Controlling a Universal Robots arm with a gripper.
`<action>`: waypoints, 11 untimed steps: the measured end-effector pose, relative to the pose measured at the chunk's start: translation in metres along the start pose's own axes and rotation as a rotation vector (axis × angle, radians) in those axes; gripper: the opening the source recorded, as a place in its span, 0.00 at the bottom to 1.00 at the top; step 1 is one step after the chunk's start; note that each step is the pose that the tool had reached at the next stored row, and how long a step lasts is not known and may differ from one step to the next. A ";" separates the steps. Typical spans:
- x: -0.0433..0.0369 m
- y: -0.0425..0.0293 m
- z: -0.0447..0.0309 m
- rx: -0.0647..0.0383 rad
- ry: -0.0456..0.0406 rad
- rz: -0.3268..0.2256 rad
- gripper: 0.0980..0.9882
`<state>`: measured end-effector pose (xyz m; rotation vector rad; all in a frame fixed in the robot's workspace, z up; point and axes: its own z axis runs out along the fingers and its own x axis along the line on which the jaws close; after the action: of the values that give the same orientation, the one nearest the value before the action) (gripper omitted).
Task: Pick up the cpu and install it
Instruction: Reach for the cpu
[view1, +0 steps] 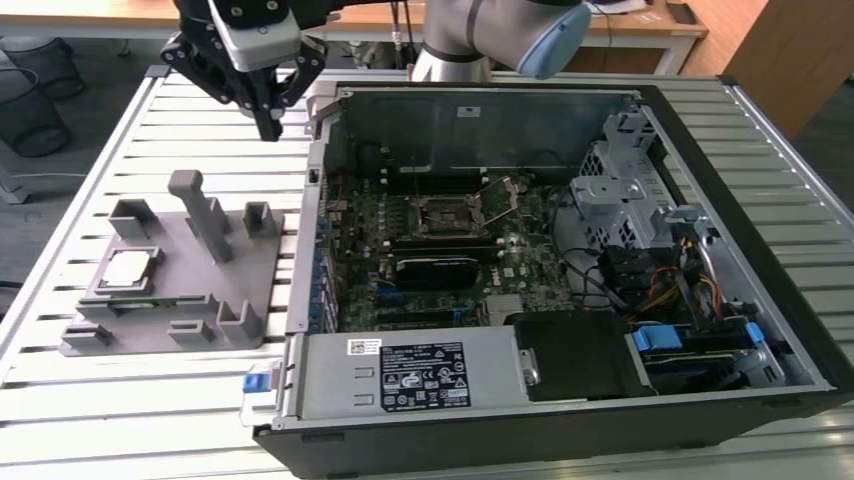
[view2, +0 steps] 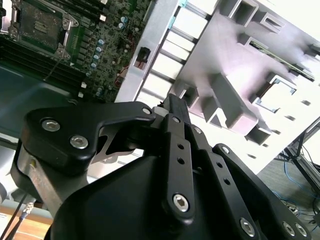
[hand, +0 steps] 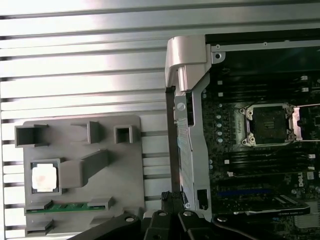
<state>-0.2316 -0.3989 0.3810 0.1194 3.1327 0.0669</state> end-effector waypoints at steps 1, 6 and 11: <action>0.0006 0.0000 0.0001 0.000 0.0000 0.000 0.01; 0.0034 -0.0003 0.0004 0.000 0.0001 0.000 0.01; 0.0067 -0.0005 0.0006 0.000 0.0003 0.000 0.01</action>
<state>-0.2383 -0.3989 0.3803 0.1194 3.1330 0.0669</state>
